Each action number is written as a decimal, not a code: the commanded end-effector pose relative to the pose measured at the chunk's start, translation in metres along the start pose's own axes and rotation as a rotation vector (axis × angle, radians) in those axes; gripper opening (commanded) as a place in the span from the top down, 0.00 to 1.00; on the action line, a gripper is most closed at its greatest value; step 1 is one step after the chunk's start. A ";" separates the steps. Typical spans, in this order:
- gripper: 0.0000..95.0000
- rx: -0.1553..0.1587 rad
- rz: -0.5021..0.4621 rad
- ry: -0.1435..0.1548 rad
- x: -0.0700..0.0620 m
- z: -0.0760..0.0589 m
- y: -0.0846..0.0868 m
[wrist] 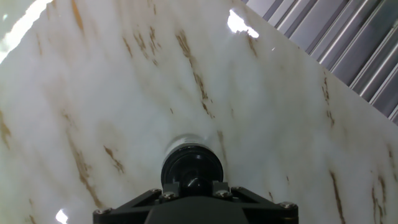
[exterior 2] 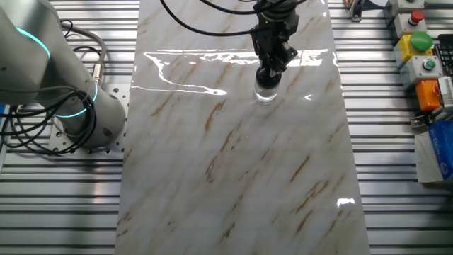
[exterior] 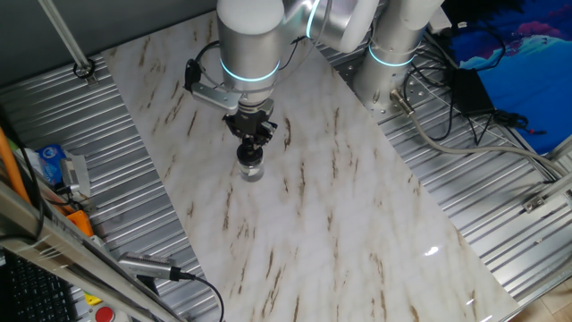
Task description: Screw the lid onto the jar
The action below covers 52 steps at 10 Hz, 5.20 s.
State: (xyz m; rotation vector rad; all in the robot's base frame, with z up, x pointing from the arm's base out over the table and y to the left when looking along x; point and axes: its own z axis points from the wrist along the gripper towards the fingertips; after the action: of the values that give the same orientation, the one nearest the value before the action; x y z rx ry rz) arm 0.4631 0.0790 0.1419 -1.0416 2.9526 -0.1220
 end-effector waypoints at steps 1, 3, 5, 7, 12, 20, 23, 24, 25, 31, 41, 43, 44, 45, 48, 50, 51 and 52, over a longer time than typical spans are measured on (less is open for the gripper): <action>1.00 0.000 -0.003 -0.003 0.000 0.000 0.000; 1.00 0.001 -0.001 -0.007 0.000 0.000 0.000; 1.00 0.005 0.013 -0.011 0.000 0.000 0.000; 1.00 0.007 0.040 -0.013 0.000 0.000 0.000; 1.00 0.008 0.104 -0.020 0.000 0.000 0.000; 1.00 0.012 0.166 -0.044 0.000 0.000 0.000; 1.00 0.013 0.207 -0.059 0.000 0.001 0.000; 1.00 0.011 0.218 -0.064 0.000 0.001 0.000; 1.00 0.010 0.228 -0.073 0.000 0.001 0.000; 1.00 0.021 0.137 -0.073 -0.001 0.001 0.000; 0.20 0.023 -0.157 -0.084 -0.002 -0.018 0.002; 0.20 0.007 -0.269 -0.106 -0.002 -0.019 0.002; 0.20 0.003 -0.345 -0.114 -0.002 -0.019 0.002; 0.20 0.001 -0.392 -0.119 -0.002 -0.019 0.002; 0.20 -0.014 -0.531 -0.121 -0.002 -0.017 0.002; 0.20 -0.018 -0.556 -0.110 -0.002 -0.017 0.002; 0.20 -0.009 -0.551 -0.103 -0.002 -0.017 0.002; 0.20 -0.008 -0.551 -0.102 -0.002 -0.017 0.002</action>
State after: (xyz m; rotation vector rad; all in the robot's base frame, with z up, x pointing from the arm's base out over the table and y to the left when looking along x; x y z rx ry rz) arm 0.4636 0.0833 0.1578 -1.7823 2.4908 -0.0516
